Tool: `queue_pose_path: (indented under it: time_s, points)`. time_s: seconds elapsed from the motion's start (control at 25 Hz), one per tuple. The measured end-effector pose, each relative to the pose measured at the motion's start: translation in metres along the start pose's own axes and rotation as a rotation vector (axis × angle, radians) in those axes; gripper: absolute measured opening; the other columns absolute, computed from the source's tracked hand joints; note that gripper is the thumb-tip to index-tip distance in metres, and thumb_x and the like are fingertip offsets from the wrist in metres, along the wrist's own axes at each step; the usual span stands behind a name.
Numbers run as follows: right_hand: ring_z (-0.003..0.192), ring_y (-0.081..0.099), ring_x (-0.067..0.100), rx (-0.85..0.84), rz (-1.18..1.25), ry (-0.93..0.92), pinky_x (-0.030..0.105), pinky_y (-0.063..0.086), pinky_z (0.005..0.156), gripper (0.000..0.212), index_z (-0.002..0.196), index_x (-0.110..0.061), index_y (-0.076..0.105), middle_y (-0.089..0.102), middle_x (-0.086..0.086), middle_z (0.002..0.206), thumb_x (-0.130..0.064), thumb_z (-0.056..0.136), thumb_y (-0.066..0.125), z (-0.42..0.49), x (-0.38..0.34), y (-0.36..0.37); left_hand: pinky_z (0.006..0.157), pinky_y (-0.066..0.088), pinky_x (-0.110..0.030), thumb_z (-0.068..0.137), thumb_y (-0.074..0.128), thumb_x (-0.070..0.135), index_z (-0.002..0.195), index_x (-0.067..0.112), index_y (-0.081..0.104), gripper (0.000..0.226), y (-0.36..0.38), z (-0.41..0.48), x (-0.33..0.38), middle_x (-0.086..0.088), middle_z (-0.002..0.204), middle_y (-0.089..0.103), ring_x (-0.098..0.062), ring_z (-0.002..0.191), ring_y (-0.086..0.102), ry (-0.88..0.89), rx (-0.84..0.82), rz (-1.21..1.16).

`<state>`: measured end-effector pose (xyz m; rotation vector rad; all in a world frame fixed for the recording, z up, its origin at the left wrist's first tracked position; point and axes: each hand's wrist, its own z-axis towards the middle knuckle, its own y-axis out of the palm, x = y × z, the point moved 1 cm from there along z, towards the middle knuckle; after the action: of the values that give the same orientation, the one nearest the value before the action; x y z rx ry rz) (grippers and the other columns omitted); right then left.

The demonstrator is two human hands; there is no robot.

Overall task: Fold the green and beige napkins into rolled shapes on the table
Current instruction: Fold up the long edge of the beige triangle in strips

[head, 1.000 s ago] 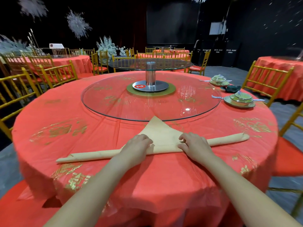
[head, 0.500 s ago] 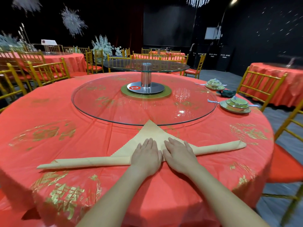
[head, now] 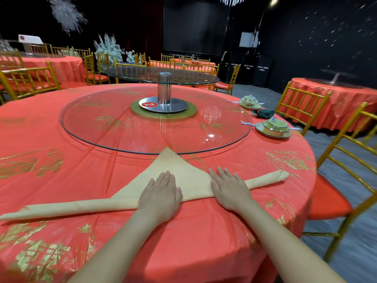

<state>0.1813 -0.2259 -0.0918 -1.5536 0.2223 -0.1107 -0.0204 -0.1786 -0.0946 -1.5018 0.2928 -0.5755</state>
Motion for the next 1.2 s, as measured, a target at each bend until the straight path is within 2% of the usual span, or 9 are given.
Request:
queue_pose_path:
  time_s: [0.24,0.48,0.84,0.92,1.0,1.2]
  points:
    - [0.146,0.003,0.016,-0.016,-0.001,0.076,0.039,0.004,0.118,0.050,0.149,-0.034,0.006,0.005,-0.001,0.159,-0.037,0.100,0.014,0.006,0.049,-0.004,0.117,0.007,-0.036,0.100,0.016,0.036,0.149,0.012,0.013,0.054,0.003,0.000,0.000,-0.003,0.159,0.006,-0.014,0.146,0.002,0.000,0.015,0.012]
    - [0.146,0.001,0.014,-0.028,0.033,0.078,0.038,0.003,0.118,0.050,0.149,-0.034,0.006,0.003,-0.003,0.159,-0.038,0.100,0.015,0.008,0.083,-0.009,0.118,0.006,-0.035,0.100,0.014,0.037,0.149,0.014,0.010,0.054,0.005,0.000,-0.002,-0.001,0.159,0.003,-0.013,0.146,-0.001,-0.005,0.013,0.011]
    - [0.146,-0.002,0.014,-0.065,0.032,0.232,0.040,0.000,0.118,0.052,0.150,-0.032,0.005,0.000,-0.001,0.159,-0.042,0.099,0.014,0.013,0.131,-0.009,0.118,0.006,-0.034,0.100,0.014,0.037,0.150,0.014,0.008,0.055,0.003,0.000,0.002,-0.001,0.159,0.002,-0.013,0.146,-0.002,-0.013,0.004,0.020]
    - [0.146,-0.002,0.015,-0.060,0.099,0.259,0.041,-0.001,0.118,0.052,0.150,-0.030,0.004,-0.001,0.001,0.159,-0.040,0.100,0.012,0.012,0.121,-0.017,0.118,0.005,-0.035,0.100,0.015,0.037,0.150,0.013,0.008,0.056,0.002,-0.001,0.003,-0.002,0.159,0.002,-0.013,0.146,-0.002,-0.018,-0.010,0.018]
    - [0.146,-0.001,0.015,0.016,0.146,0.239,0.040,-0.002,0.118,0.052,0.150,-0.025,0.007,0.000,0.003,0.159,-0.037,0.100,0.013,0.011,0.094,-0.026,0.118,0.005,-0.036,0.100,0.016,0.036,0.150,0.012,0.008,0.056,0.003,-0.001,0.004,-0.003,0.159,0.002,-0.014,0.146,-0.002,-0.021,-0.016,0.023]
    - [0.146,0.000,0.013,0.051,0.075,-0.172,0.036,0.001,0.118,0.053,0.150,-0.015,0.012,0.003,0.003,0.159,-0.032,0.101,0.019,-0.003,-0.038,-0.020,0.118,0.003,-0.037,0.100,0.016,0.036,0.150,0.010,0.006,0.057,0.001,0.001,0.004,-0.004,0.159,0.001,-0.014,0.146,-0.003,-0.028,-0.039,0.011]
